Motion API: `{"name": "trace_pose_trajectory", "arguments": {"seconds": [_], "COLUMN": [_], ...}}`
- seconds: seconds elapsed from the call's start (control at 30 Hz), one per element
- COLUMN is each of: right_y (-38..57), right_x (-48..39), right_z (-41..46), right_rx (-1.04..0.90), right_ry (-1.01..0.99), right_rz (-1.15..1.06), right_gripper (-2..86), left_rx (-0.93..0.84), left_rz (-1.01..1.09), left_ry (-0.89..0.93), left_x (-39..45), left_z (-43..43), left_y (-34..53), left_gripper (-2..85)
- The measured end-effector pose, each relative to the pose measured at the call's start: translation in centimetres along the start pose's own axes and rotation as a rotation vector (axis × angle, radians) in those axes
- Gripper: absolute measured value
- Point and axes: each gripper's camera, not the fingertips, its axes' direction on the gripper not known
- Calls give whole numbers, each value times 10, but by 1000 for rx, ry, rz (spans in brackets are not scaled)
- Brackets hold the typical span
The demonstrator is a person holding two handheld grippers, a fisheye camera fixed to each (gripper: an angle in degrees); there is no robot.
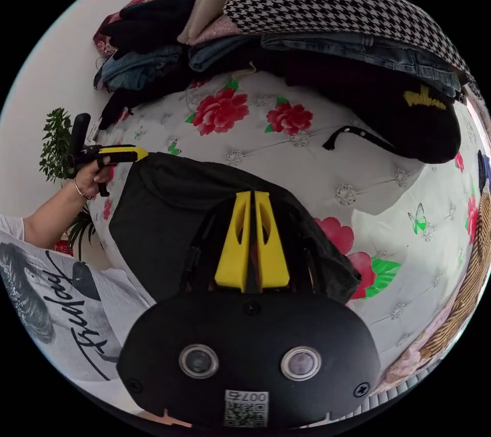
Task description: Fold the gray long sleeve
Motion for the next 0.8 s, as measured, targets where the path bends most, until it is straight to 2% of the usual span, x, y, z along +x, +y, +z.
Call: {"name": "trace_pose_trajectory", "arguments": {"seconds": [0.13,0.23,0.33,0.4,0.53,0.67,0.73,0.8], "right_y": [-13,-5,20,44,77,100,109,126], "right_x": [34,63,75,74,71,70,71,78], "right_z": [-2,-2,-5,-5,1,-4,-16,-34], "right_rx": [44,84,122,115,65,42,63,95], "right_ry": [-49,-91,-180,-175,-183,-160,-159,-145], "right_rz": [155,325,376,376,395,408,405,433], "right_gripper": [21,43,58,66,73,77,78,77], "left_rx": [70,85,-3,-141,-247,-193,-81,114], "left_rz": [14,91,240,319,332,225,104,-60], "left_ry": [38,139,221,237,201,176,176,276], "left_x": [-3,11,42,57,57,30,4,-35], "left_z": [-21,-33,-25,2,37,29,3,-39], "left_y": [8,22,33,34,18,-19,-30,-29], "left_gripper": [19,32,35,32,10,-6,-5,2]}}
